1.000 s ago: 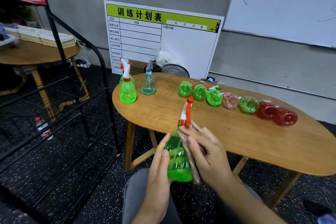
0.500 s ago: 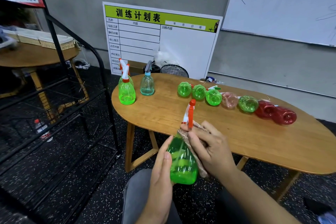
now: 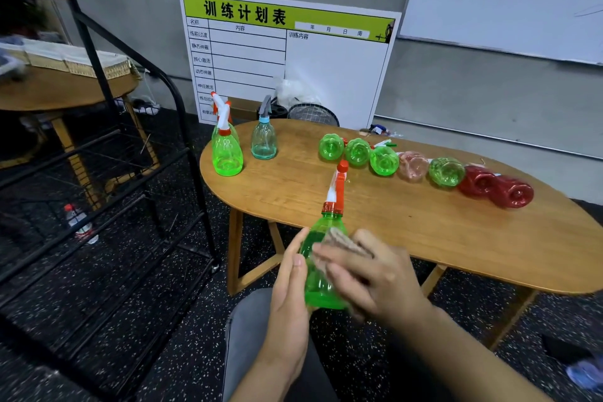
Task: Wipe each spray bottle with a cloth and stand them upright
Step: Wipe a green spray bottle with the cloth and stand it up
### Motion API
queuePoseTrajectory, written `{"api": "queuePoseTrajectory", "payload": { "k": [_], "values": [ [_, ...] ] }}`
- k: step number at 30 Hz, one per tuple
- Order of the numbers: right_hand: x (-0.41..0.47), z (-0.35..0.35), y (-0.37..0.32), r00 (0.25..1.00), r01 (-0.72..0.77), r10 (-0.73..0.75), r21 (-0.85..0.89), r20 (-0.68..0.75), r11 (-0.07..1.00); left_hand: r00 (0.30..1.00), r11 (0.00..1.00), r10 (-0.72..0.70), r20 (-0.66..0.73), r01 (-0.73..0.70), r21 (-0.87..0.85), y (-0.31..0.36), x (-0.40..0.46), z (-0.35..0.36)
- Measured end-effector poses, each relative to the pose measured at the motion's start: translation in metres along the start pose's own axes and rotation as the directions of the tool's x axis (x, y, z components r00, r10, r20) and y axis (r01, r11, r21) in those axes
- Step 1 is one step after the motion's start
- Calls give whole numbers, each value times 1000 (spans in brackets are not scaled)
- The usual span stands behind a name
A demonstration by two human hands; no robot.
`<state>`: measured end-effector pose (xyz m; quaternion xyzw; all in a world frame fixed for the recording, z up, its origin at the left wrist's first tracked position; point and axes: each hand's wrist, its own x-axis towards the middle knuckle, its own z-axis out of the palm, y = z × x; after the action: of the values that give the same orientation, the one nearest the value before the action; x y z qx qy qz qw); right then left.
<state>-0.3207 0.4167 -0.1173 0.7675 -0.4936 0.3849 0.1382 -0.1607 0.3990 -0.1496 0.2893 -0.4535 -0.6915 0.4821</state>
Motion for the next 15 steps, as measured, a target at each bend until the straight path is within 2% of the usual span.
{"api": "queuePoseTrajectory", "payload": {
  "k": [3,6,9,12,15],
  "values": [
    [16,-1,12,962,-252,260,98,-78,963,1000,999,7,-6,-7,33,-3,-1,2],
    [14,2,8,943,-302,317,138,-98,943,1000,1000,5,-2,-5,8,-4,0,1],
    [2,5,-7,970,-218,231,158,-73,963,1000,999,-4,-7,4,-35,-5,2,0],
    [-18,5,-21,1000,-24,24,71,6,997,1000,997,-12,-6,11,-78,-5,1,-1],
    [-29,3,-24,984,168,-165,-30,68,985,1000,995,-8,-1,8,-95,-4,1,-1]
  ]
}}
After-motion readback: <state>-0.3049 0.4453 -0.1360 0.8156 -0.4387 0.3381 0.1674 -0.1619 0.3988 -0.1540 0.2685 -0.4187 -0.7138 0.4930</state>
